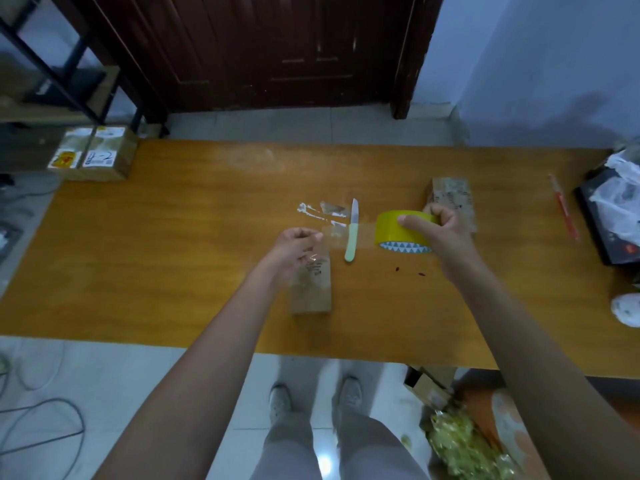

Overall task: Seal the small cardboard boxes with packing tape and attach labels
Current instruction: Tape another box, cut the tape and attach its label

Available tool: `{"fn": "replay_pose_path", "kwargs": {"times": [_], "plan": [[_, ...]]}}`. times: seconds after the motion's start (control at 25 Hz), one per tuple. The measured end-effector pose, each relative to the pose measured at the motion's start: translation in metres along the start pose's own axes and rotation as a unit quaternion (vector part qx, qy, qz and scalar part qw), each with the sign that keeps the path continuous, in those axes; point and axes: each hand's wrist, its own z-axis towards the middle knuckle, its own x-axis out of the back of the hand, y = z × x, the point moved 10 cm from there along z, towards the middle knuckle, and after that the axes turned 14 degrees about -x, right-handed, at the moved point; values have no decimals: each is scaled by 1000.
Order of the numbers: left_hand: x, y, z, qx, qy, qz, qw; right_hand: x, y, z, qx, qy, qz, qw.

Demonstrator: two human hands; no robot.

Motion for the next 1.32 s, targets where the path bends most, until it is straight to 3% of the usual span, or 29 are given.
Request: {"fn": "replay_pose_path", "kwargs": {"times": [0.32, 0.64, 0.8, 1.32], "plan": [[65, -23, -15, -2, 31, 147, 989, -46, 58, 9, -18, -12, -88, 996], [85, -24, 0, -15, 54, 182, 982, -68, 79, 16, -88, 52, -122, 987], [93, -29, -2, -26, 74, 176, 981, -82, 65, 15, -36, 69, -205, 976], [98, -42, -2, -9, 109, 155, 982, -92, 74, 34, -56, 59, -212, 974]]}}
